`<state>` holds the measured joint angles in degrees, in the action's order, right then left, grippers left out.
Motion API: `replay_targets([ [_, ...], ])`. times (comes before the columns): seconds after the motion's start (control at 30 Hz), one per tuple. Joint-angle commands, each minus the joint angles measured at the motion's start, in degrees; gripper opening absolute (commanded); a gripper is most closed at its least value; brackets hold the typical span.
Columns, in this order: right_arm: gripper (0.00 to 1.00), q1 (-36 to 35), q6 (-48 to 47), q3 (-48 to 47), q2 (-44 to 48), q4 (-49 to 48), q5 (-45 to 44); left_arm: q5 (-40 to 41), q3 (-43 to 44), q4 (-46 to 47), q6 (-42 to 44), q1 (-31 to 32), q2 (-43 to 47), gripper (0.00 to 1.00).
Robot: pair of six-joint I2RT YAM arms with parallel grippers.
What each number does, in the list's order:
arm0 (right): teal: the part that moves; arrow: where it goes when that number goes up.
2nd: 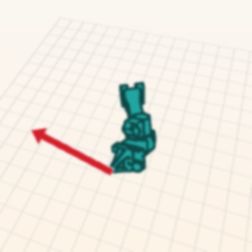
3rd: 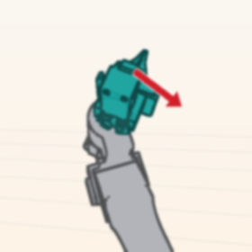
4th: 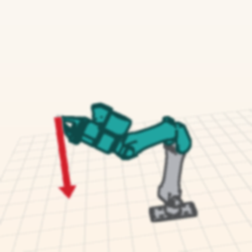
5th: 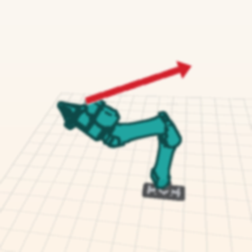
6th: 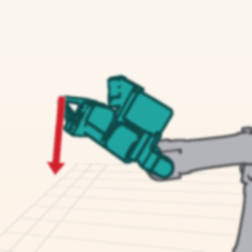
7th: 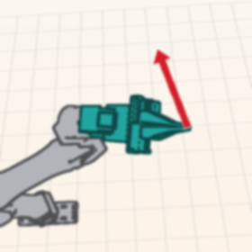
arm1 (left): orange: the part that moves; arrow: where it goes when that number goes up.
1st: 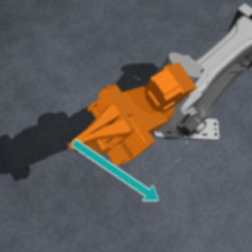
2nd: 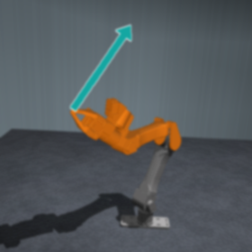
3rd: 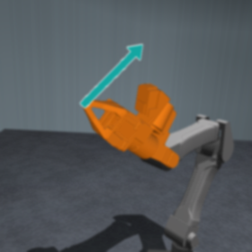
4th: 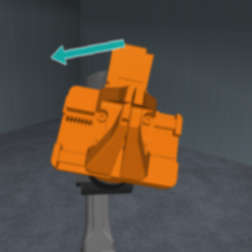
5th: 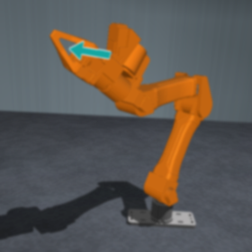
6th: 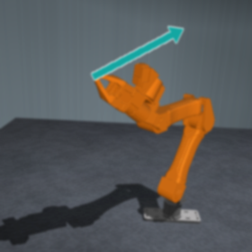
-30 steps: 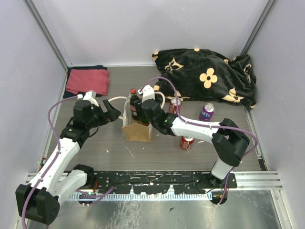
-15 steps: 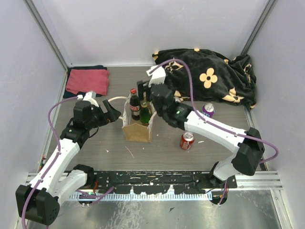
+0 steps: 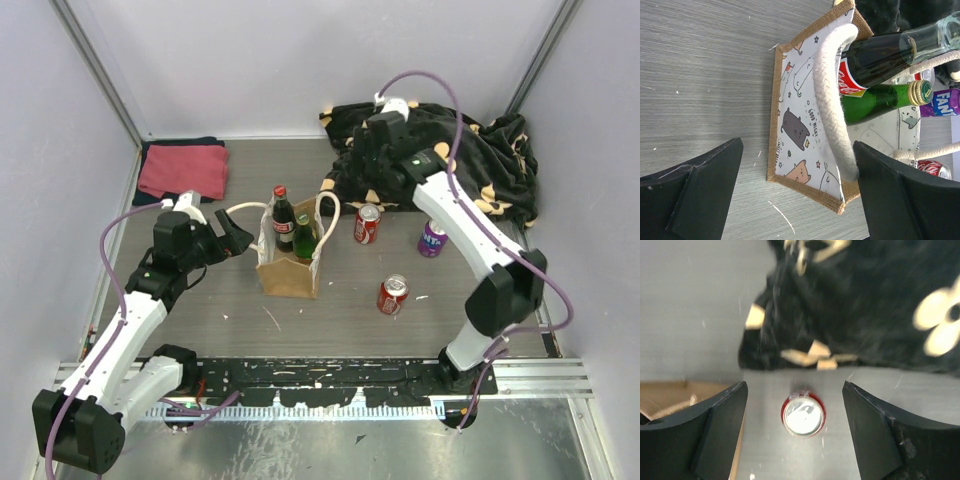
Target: Place the beverage into the canvas bag
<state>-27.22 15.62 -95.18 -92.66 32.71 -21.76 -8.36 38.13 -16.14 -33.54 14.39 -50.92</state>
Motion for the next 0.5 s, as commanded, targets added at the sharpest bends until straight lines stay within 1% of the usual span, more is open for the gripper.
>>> replay_targets([
  [0.0,0.83,0.24,3.59,2.10,-4.13,8.16,11.36,-1.04,-1.30,0.97,-0.34,-0.10,1.35,0.98],
  [0.13,0.83,0.24,4.40,4.49,-6.72,8.22,12.91,-1.04,-1.56,0.60,0.11,-0.11,1.88,0.98],
  [0.3,0.84,0.24,4.36,8.06,-7.48,7.18,11.86,-1.15,-1.89,0.41,0.32,-0.09,2.29,0.98],
  [0.47,0.85,0.24,4.16,9.66,-9.05,7.40,11.65,-1.31,-2.02,0.49,0.27,-0.14,2.04,0.98],
])
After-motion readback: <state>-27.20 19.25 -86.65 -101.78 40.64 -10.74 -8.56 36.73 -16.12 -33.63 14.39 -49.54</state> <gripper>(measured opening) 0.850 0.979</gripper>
